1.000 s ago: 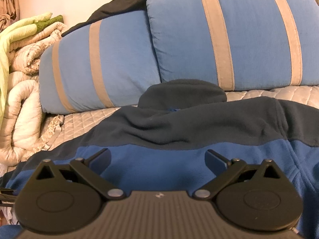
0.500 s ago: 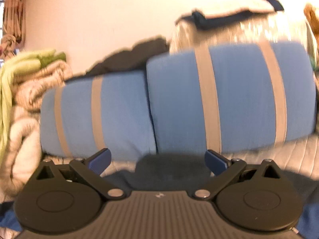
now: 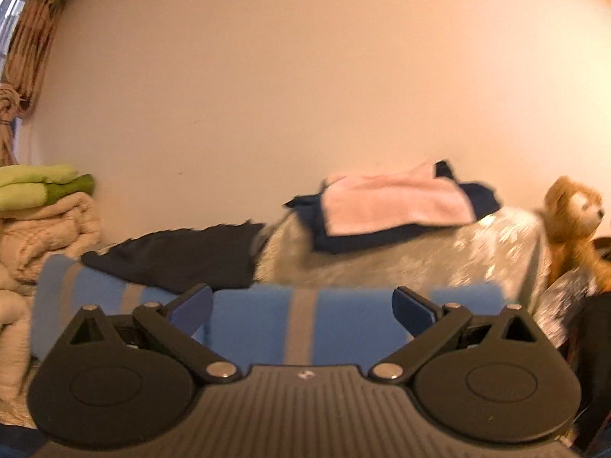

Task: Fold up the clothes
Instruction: 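Move both grippers over the dark grey hood beside the pillows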

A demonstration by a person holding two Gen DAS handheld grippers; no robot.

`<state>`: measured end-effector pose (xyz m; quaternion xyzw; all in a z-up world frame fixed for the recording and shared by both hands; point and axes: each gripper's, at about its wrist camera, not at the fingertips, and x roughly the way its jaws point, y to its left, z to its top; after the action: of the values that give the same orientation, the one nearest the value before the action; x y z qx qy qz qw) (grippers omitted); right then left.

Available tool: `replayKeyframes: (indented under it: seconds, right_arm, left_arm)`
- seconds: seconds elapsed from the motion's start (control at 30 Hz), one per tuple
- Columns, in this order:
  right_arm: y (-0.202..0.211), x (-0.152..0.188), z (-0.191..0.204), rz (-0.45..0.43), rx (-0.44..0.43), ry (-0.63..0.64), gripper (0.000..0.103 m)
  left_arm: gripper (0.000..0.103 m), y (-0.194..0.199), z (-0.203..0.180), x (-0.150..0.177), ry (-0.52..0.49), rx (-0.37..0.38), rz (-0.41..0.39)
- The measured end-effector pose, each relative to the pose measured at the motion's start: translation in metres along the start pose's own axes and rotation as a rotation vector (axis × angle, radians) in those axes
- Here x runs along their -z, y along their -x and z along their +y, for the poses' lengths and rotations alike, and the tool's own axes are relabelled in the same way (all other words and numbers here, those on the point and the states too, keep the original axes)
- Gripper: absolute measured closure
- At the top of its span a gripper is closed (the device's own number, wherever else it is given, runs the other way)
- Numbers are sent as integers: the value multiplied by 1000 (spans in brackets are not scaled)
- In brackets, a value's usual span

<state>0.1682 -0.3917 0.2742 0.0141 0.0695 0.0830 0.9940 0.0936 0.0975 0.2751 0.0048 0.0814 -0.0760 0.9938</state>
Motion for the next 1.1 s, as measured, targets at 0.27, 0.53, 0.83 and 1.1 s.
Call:
replayKeyframes:
  seconds: [0.27, 0.53, 0.83, 1.1]
  right_arm:
    - [-2, -28, -37, 22, 64, 68, 0]
    - [-49, 49, -27, 209, -72, 128, 0]
    - [-101, 154, -3, 372, -214, 132, 0]
    - [-151, 213, 8, 498, -300, 63, 0]
  left_arm:
    - [17, -46, -23, -1, 4, 64, 72]
    - [17, -118, -26, 72, 87, 70, 201]
    - [17, -182, -37, 158, -4, 158, 373]
    - [17, -225, -42, 216, -37, 243, 498]
